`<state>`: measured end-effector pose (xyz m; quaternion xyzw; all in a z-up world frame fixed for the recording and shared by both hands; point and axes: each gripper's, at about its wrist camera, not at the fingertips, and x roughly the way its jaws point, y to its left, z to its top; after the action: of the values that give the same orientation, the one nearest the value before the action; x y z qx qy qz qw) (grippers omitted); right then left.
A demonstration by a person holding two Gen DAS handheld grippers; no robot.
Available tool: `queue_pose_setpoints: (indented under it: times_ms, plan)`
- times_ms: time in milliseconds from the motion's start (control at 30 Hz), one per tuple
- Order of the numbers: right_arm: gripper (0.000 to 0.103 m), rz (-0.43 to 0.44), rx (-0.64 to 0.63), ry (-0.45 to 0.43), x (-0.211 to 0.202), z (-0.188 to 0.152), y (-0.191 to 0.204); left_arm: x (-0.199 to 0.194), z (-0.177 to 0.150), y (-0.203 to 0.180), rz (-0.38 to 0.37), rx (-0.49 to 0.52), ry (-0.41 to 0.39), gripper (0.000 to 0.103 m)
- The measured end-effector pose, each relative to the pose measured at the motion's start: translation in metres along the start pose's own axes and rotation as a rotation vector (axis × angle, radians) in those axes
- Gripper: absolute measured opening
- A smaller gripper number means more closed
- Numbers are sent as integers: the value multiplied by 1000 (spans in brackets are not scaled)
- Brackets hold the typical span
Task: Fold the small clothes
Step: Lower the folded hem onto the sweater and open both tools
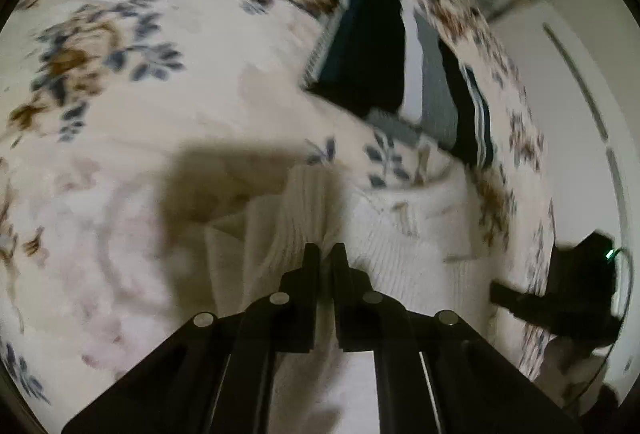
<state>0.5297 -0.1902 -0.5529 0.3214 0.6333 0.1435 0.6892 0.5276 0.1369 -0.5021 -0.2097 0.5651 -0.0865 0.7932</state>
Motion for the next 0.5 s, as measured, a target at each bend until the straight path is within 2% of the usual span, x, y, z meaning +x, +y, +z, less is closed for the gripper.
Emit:
queue_pose_setpoints:
  times_ms: [133,267,333,400,433,467,500]
  plan:
    - [0,-52,-79,-74,-13,6,16,-26,2,19,17,-90,-55,4]
    - [0,-29,-112,-167,-46,24,29,-29,5,34,14,-132,-63,4]
    - [0,11,-120,-130,-46,40,33,-21,8,39,11,-137,-44,4]
    - [1,35,-92,-35,-34,53,31,-13,10,44,22,-144,5,6]
    - [5,33,-93,-7,-29,54,30,-12,10,46,30,-145,19,7]
    - [20,29,-103,23,-24,54,31,-14,10,45,29,-144,15,16]
    - [33,12,-115,50,-18,52,31,-15,9,43,26,-140,12,31]
